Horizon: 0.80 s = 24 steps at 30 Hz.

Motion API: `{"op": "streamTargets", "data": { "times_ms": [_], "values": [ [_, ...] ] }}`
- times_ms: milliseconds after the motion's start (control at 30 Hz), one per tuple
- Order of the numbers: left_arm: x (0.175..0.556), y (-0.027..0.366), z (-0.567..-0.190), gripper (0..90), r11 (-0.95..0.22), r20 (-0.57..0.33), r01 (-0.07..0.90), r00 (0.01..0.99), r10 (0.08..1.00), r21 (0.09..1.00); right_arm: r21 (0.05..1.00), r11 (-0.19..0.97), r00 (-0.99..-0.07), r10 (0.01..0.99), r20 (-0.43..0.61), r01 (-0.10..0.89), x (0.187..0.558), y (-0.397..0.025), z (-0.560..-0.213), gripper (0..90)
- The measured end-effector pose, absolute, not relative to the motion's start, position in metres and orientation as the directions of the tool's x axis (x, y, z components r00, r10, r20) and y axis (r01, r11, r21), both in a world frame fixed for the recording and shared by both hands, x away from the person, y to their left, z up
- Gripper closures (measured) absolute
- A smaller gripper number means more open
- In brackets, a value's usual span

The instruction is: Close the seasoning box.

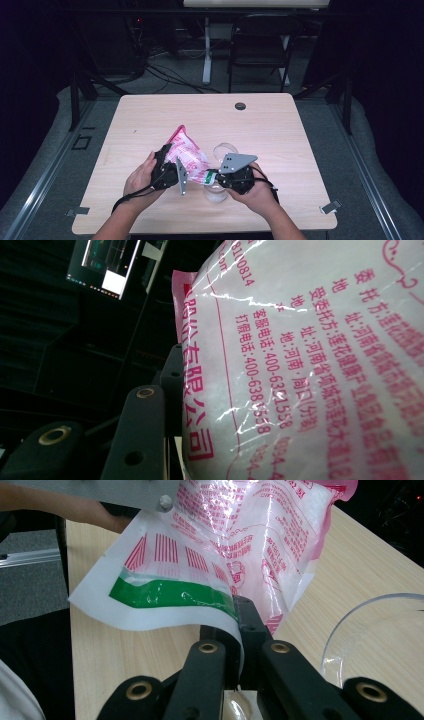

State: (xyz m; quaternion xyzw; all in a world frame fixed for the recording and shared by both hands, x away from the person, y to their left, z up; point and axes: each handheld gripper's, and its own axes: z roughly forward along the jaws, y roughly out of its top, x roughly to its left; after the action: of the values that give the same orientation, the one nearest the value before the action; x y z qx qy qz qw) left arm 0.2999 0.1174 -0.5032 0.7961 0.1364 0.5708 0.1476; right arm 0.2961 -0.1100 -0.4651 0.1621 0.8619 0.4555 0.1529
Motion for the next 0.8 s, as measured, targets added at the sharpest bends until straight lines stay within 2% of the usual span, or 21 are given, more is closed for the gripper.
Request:
{"op": "streamTargets", "data": {
  "times_ms": [800],
  "values": [
    [0.2970,0.1138,-0.5008,59.7,-0.931,0.895,0.031,0.264,0.360,0.365,0.826,0.545,-0.895,0.427,-0.128,0.142,0.2968,-0.1126,-0.4657,90.0]
  ]
}}
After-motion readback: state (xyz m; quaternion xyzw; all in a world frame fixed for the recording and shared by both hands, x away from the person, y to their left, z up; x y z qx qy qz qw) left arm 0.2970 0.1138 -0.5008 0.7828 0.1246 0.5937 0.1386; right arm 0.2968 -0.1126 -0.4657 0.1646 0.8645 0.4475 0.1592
